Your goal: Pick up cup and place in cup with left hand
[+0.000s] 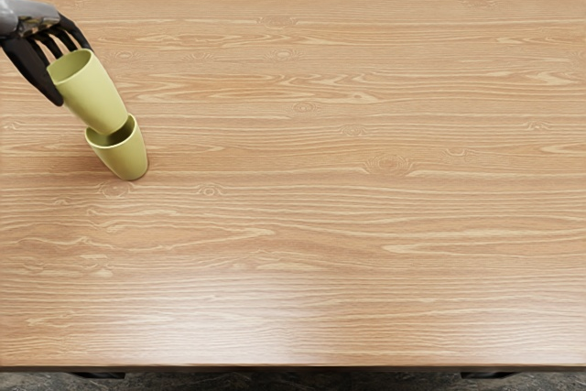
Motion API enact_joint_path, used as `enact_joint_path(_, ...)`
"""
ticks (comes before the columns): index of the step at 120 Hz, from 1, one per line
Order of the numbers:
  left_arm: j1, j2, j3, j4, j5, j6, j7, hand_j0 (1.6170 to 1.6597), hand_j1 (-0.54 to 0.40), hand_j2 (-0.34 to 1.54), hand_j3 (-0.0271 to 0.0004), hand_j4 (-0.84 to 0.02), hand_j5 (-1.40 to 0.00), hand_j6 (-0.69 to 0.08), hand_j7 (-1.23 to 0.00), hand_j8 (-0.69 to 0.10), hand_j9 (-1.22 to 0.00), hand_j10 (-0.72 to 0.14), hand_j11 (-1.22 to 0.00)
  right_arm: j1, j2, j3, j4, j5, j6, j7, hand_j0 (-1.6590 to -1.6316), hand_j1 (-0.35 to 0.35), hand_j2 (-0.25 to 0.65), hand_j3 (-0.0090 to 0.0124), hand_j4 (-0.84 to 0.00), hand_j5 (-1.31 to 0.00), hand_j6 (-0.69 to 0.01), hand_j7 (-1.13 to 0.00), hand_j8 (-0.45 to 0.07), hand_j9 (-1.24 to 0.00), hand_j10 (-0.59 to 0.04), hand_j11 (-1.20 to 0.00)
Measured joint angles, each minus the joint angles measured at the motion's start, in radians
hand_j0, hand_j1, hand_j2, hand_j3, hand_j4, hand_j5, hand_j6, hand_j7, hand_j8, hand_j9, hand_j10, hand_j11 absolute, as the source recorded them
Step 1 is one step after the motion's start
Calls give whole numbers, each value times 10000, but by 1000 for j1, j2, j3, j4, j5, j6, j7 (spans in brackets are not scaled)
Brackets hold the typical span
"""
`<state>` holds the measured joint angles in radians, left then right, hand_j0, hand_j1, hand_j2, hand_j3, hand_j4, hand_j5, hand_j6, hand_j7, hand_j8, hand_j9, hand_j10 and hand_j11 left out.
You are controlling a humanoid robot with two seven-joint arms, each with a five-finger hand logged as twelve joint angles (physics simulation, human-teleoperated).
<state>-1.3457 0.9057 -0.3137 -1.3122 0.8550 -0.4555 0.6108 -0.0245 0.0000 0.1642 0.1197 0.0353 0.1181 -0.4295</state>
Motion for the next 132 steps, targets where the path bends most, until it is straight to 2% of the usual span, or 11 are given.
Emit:
enact_joint_path(44,8,-4,3,1,1,2,0,16555,-819,477,0,-4103,-6288,-3363,-6367,-4073,-6415,-4876,-6417,0,0,0,0,0,0,0,-16581,-3491,0,0,-2,0,-3,0,-2,0,-2,0)
enact_joint_path(59,8,-11,3,5,2,3,0,16554,-861,519,0,-4037,-6333,-3296,-6405,-4018,-6452,-4886,-6452,0,0,0,-1,0,0,0,-16581,-3491,0,0,-2,0,-3,0,-2,0,-1,0)
enact_joint_path(66,13,-11,3,6,3,5,0,16559,-1166,1143,0,-4016,-6376,-3263,-6444,-3938,-6479,-4902,-6480,0,0,0,-1,0,0,0,-16581,-3491,0,0,-2,0,-3,0,-3,0,-2,0)
enact_joint_path(116,23,-23,4,10,6,10,0,16556,-1127,1161,0,-3982,-6496,-3241,-6527,-3963,-6579,-4952,-6577,0,0,-1,-2,0,0,0,-16581,-3491,0,0,-2,0,-3,0,-2,0,-1,0)
enact_joint_path(132,24,-29,3,12,1,14,0,16556,-943,608,0,-3984,-6141,-3370,-6158,-4035,-6194,-4663,-6192,0,0,-1,-2,0,0,0,-16581,-3491,0,0,-2,0,-3,0,-3,0,-2,0)
